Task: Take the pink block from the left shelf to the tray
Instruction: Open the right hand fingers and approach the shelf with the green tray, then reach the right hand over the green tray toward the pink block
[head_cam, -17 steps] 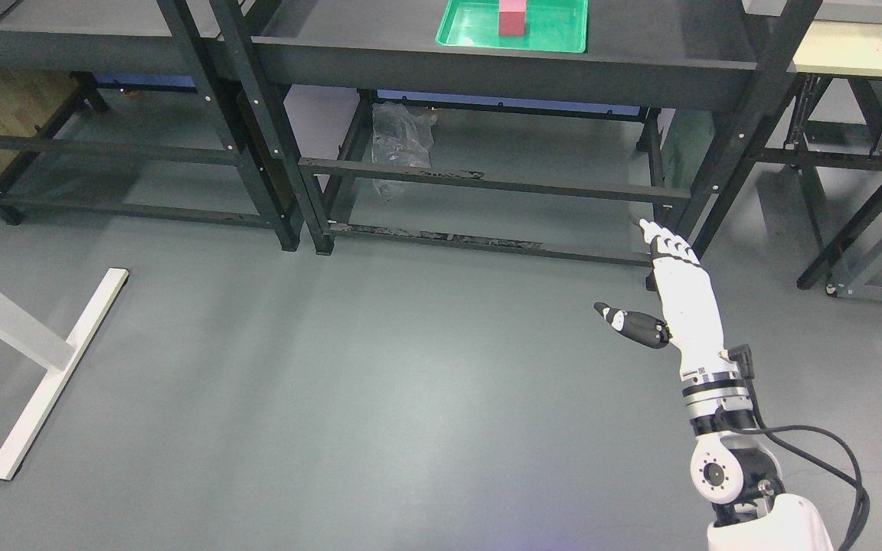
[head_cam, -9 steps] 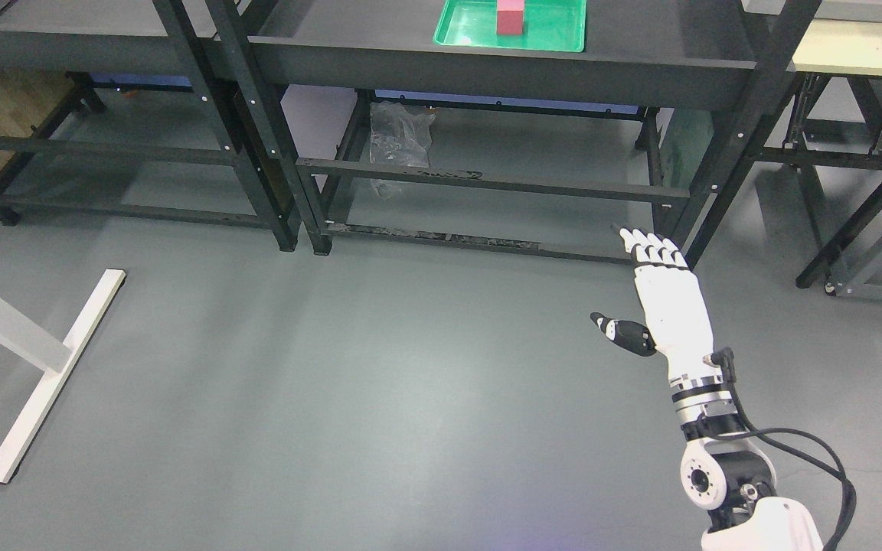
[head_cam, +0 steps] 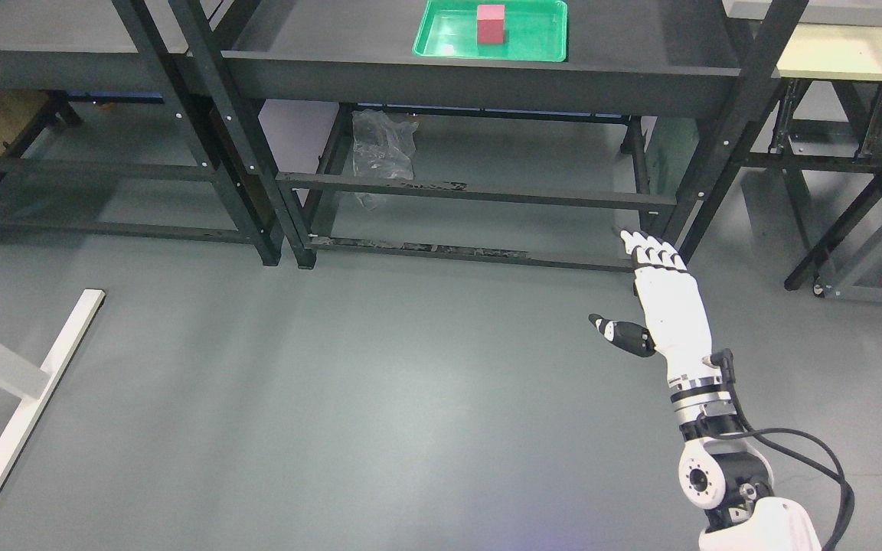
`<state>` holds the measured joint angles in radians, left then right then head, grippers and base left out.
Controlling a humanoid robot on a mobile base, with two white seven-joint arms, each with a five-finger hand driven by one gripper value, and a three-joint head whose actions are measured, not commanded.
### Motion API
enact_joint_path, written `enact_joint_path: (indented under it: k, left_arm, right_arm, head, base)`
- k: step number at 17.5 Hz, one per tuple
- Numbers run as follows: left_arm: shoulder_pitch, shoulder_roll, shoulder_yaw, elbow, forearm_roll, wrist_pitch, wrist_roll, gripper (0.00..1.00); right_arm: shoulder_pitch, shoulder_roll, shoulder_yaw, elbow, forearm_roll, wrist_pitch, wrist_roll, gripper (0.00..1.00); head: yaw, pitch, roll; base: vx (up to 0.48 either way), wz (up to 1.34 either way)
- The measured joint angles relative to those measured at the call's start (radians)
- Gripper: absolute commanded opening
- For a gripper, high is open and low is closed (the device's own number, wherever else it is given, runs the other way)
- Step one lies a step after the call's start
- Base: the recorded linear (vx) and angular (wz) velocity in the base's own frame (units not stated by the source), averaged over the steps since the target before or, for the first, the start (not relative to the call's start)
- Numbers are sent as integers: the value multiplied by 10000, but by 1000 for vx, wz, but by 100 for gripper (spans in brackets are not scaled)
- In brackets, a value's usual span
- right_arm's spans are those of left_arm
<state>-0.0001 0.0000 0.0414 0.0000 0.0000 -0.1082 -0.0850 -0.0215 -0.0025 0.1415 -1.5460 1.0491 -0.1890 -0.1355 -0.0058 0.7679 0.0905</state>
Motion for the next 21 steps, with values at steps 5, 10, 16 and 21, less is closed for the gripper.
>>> enact_joint_path:
  k: [5, 10, 16, 21]
  left_arm:
    - [0, 0, 0, 0, 0, 0, 0, 100]
    - [1, 0, 0, 0, 0, 0, 0, 100]
    - [2, 0, 0, 0, 0, 0, 0, 100]
    - [1, 0, 0, 0, 0, 0, 0, 100]
  right_arm:
    - [-34, 12, 5, 6, -155, 14, 29, 99]
    - [-127, 15, 8, 13, -215, 23, 29, 99]
    - [40, 19, 11, 20, -234, 23, 33, 100]
    - [45, 22, 9, 27, -241, 38, 36, 100]
  head:
    - [0, 0, 0]
    - [0, 0, 0]
    - [0, 0, 0]
    - [0, 0, 0]
  base:
    - [105, 5]
    - [83, 221]
    - [141, 196]
    - [232, 38]
